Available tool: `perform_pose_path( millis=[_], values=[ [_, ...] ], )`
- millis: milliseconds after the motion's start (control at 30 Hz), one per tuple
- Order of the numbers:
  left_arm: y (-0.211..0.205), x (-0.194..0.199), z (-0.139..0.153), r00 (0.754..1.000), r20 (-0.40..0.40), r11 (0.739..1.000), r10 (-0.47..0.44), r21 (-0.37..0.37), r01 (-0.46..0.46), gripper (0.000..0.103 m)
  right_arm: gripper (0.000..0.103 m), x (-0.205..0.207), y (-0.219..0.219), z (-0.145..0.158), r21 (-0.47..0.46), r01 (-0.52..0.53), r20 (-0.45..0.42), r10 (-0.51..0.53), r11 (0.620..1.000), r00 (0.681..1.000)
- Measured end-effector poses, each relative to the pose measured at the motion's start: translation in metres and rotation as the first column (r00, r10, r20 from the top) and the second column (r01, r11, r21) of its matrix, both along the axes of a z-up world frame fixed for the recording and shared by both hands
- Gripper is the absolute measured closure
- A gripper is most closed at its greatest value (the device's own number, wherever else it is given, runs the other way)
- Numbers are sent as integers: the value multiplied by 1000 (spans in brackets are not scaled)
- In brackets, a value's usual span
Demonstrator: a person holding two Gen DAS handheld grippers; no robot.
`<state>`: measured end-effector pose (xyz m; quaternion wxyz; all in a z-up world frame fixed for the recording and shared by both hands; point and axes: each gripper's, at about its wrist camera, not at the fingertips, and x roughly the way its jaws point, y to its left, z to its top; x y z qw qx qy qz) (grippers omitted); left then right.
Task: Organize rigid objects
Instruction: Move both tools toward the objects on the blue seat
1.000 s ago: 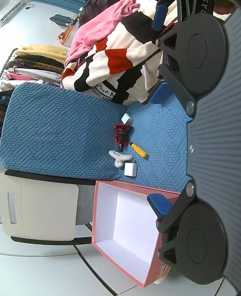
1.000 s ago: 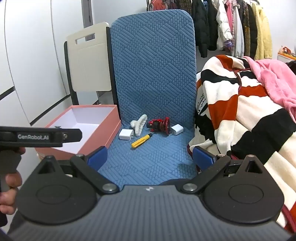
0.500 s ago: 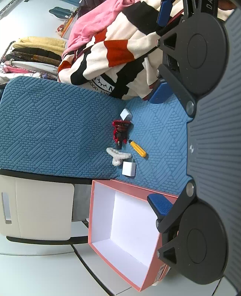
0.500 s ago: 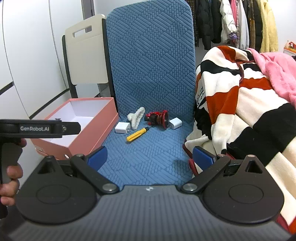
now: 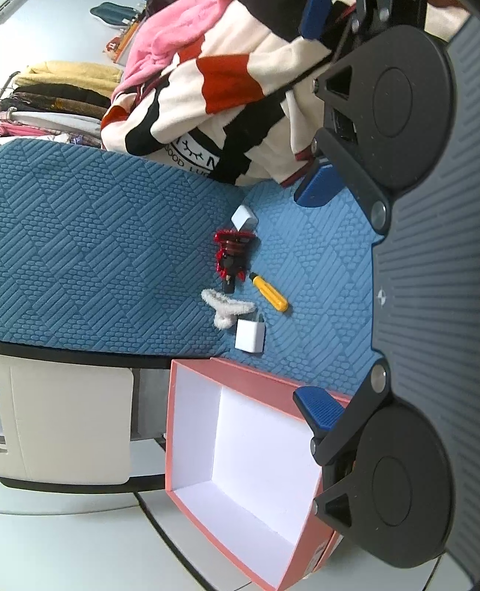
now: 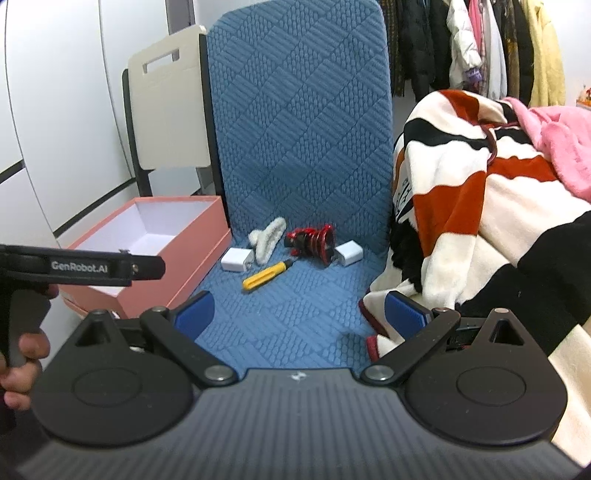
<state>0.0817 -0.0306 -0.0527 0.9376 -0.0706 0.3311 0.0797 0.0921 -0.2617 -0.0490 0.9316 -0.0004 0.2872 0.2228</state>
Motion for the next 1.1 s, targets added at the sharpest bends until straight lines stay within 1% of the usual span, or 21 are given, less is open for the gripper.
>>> perform_pose_path(
  millis=[100,233,400,500,600,800,1033,1100],
  values=[
    [3,2,-2,1000,17,1000,-9,25,8,0,3,2,-2,-2,-6,17,0,-17,1000,1000],
    [12,5,-3,999,28,1000,-23,-3,23,0,3,2,-1,-8,-1,31,1,-31,1000,1000],
    [13,3,-1,997,35,997,-71,17,71,0,3,1,8,-15,-5,55,21,-55,998,998],
    [19,0,-1,996,45,997,-77,5,77,0,3,2,13,-18,-7,60,18,-60,998,998],
    [25,-3,-2,995,54,996,-87,8,86,0,3,3,18,-19,-23,74,22,-73,997,997],
    [45,-7,-10,996,49,996,-81,-24,82,0,3,3,33,-19,-33,87,26,-86,996,996],
    [61,-10,-16,994,45,994,-101,-37,102,0,3,3,52,-21,-63,101,20,-100,993,995],
    [65,-10,-18,993,44,993,-107,-42,108,0,3,2,54,-21,-57,99,21,-98,993,995]
  ],
)
